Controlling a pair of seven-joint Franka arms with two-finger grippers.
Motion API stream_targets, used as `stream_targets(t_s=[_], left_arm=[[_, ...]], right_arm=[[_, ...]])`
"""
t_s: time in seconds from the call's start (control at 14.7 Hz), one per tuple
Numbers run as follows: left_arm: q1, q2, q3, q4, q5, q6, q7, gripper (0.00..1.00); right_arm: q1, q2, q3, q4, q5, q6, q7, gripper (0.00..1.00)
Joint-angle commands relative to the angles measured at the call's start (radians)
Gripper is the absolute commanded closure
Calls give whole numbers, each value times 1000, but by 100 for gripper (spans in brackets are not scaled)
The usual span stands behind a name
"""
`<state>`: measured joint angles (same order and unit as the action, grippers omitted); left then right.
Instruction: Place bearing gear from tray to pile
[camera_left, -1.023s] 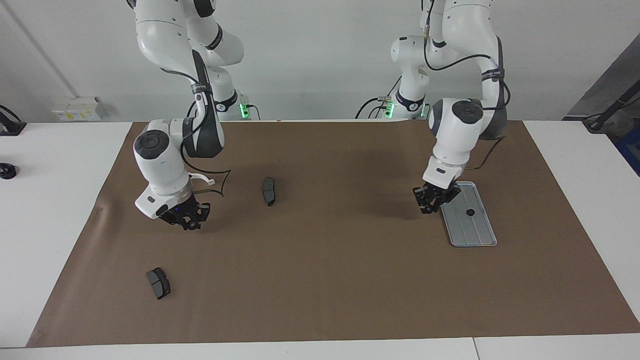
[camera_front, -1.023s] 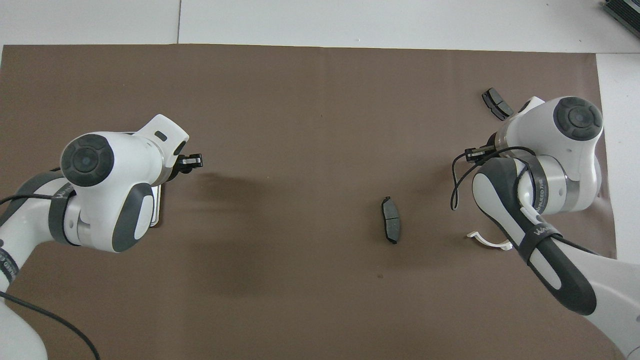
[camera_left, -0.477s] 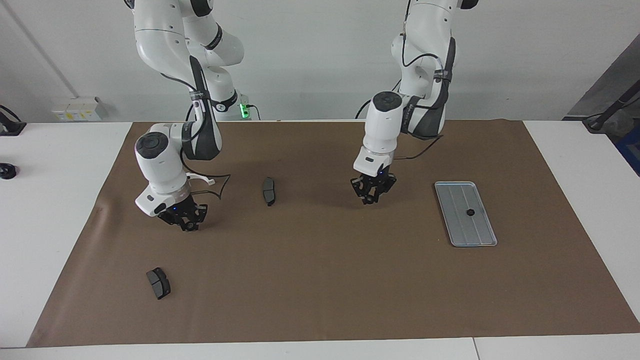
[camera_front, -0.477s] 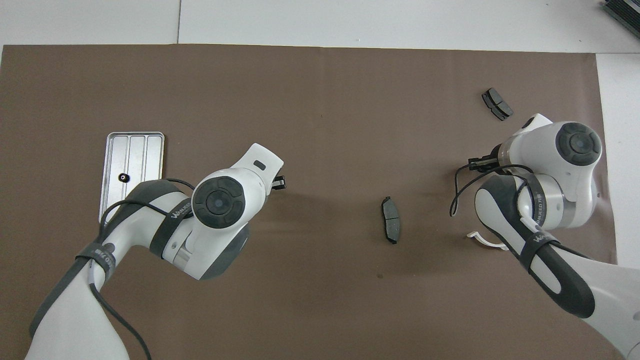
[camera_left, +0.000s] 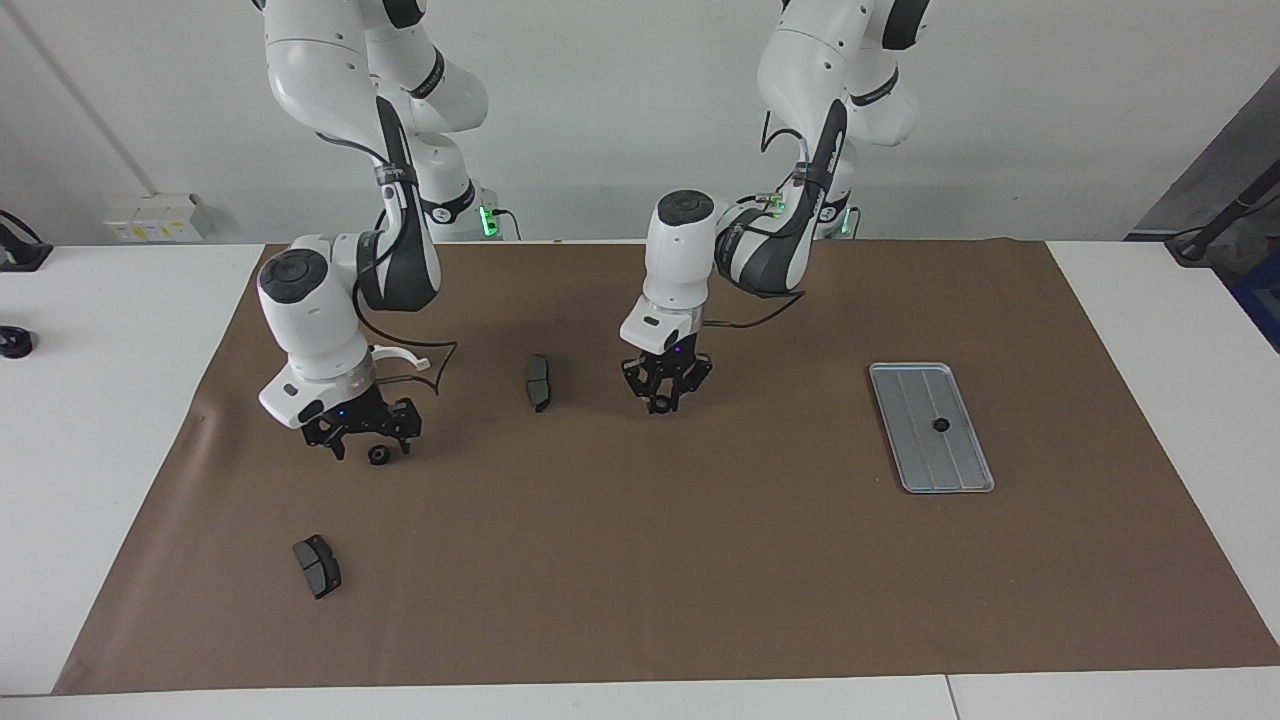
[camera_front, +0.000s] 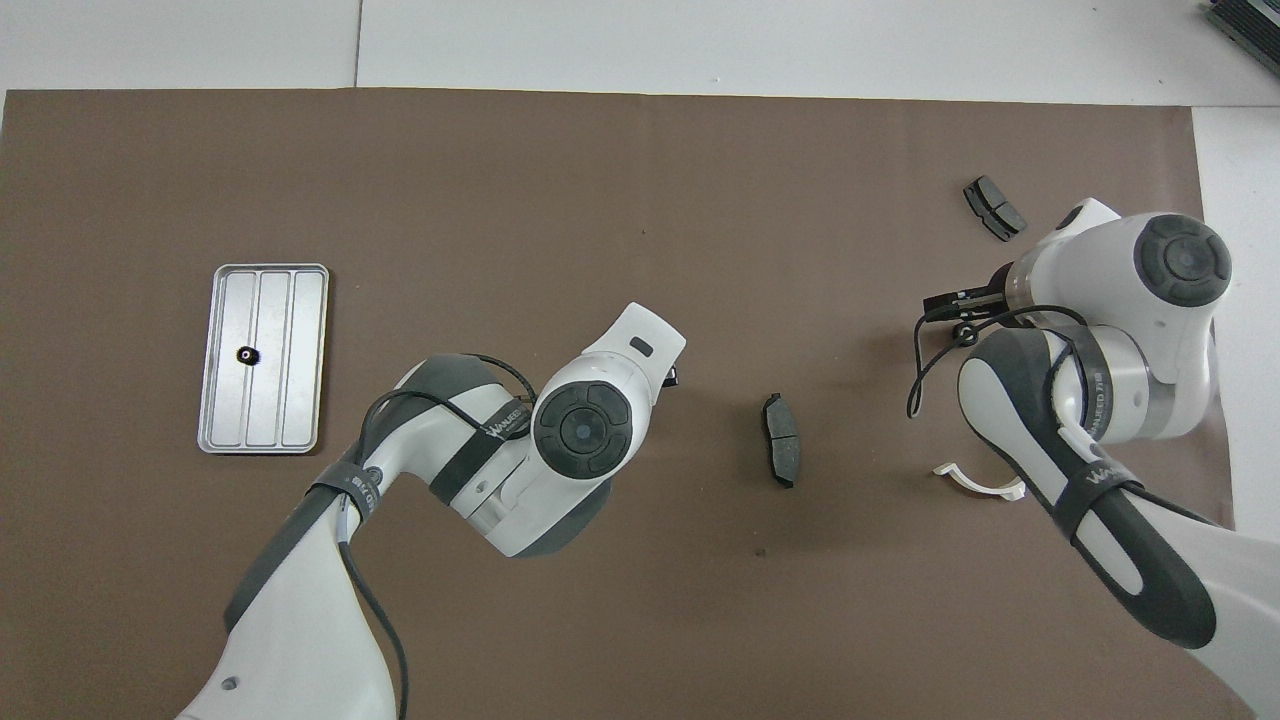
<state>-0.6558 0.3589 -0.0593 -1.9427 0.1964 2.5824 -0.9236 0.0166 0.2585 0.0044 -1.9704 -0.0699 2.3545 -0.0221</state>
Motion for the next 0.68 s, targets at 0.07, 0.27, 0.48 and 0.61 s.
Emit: stream_targets(t_s=[0.07,0.27,0.48,0.61], left_arm=[[-25,31,13,14,25,84,-18,1],[-16,3,16,10,25,68,-18,0],[47,-84,21,-4,25,-52,-3,0],[120,-150,19,-24,25,-149,79,0]], right_arm=[[-7,-30,60,48,9,-87,79,0],[-7,-28,85,56,7,-96,171,0],[3,-27,86,64,7,-96,175,0],[52,-27,88,68,9,-103,220,0]])
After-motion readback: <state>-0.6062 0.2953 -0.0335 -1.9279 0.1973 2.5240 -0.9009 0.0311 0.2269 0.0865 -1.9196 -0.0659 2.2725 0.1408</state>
